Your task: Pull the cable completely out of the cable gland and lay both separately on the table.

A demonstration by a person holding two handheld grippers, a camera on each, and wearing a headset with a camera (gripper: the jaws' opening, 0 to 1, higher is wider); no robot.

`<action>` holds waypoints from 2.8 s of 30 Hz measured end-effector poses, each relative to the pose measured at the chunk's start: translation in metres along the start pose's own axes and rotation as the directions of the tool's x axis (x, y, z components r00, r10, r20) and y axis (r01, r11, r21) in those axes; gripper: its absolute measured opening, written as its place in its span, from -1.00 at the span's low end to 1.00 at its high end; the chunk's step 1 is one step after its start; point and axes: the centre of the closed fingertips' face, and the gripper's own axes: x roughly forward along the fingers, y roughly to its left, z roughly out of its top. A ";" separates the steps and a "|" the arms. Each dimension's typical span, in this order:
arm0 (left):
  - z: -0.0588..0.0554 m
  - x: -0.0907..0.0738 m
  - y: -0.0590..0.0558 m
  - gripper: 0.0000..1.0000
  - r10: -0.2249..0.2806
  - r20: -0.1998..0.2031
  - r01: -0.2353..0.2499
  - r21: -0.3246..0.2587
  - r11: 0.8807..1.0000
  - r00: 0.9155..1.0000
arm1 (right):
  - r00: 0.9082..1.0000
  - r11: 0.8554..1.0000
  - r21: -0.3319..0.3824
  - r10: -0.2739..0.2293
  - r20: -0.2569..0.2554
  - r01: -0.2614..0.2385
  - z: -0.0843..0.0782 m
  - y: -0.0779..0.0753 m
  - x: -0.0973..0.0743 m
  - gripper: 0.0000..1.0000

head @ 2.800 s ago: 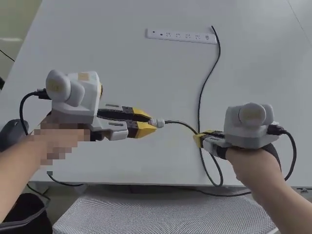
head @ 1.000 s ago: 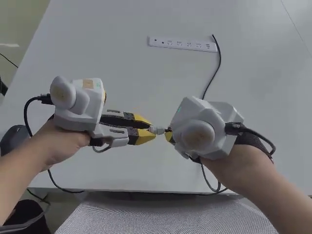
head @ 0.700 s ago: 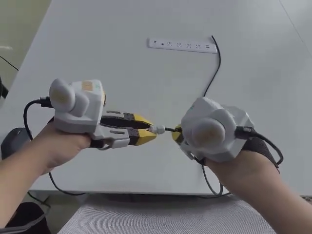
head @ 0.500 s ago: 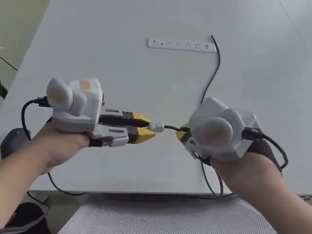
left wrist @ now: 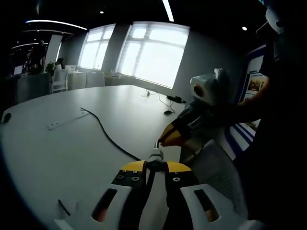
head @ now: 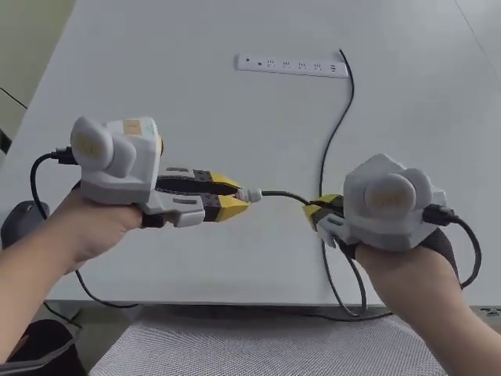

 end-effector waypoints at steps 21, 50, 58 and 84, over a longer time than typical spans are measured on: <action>-0.002 0.008 -0.005 -0.70 -0.005 -0.016 0.005 -0.006 1.000 1.000 | 0.999 0.932 0.361 -0.024 -0.027 0.032 -0.047 -0.036 0.005 -0.98; 0.000 0.013 -0.011 -0.70 -0.027 -0.019 0.027 -0.013 1.000 0.999 | 0.995 0.958 -0.286 0.055 0.087 -0.028 0.023 -0.012 -0.029 -0.59; -0.003 0.014 -0.010 -0.70 -0.021 -0.032 0.021 -0.001 1.000 0.999 | 0.995 0.829 -0.551 0.104 -0.007 -0.091 0.038 0.035 -0.024 -0.59; -0.002 0.019 -0.012 -0.70 -0.032 -0.060 0.035 0.046 0.998 0.998 | 0.992 0.745 -0.655 0.100 -0.074 -0.124 0.029 0.055 -0.002 -0.97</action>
